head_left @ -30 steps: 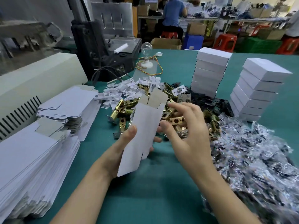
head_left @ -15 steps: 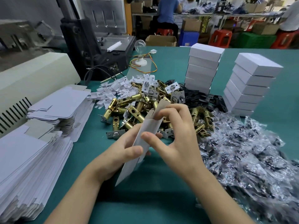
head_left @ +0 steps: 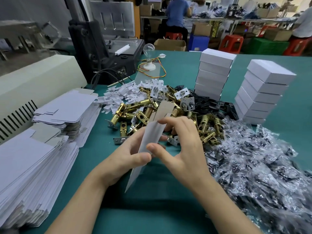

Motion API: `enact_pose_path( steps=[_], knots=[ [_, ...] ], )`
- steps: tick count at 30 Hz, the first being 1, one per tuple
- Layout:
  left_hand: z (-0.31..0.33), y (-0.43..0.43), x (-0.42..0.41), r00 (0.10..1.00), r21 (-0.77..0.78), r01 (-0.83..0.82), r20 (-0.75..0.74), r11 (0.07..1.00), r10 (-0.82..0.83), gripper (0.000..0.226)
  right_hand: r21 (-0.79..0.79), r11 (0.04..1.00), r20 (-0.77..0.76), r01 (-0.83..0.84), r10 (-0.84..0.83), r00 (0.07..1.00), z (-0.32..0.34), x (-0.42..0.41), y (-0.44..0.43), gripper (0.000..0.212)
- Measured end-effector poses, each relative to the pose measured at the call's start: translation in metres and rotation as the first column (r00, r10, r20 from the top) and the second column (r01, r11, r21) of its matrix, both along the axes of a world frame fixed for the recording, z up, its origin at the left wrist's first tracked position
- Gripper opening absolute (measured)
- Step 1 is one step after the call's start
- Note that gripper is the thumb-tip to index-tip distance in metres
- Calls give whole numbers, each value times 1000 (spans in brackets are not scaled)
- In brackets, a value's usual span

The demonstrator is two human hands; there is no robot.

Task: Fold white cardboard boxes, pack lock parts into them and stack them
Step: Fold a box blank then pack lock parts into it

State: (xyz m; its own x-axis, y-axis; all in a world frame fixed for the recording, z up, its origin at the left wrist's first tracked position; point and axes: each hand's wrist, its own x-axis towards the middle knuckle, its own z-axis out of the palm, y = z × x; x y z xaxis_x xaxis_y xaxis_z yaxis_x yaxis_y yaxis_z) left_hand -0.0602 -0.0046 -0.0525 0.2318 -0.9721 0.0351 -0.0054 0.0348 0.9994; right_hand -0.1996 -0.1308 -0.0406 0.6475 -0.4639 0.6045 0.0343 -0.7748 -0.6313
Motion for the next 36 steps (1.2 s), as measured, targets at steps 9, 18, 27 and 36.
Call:
enact_pose_path(
  steps=[9,18,27,36],
  knots=[
    [3,-3,-4,999,-6,28,32,1000,-28,109,51,999,124,14,-20,992,2,-1,-7,49],
    [2,-1,1,997,-49,-57,48,997,59,76,92,995,185,34,-50,982,3,-3,-7,51],
    [-3,-5,-4,952,23,-243,-187,970,243,34,602,790,54,-117,105,993,-2,0,-5,20],
    [-5,-6,-4,956,29,-219,-195,975,221,23,620,778,61,-99,78,995,-6,1,-7,13]
  ],
)
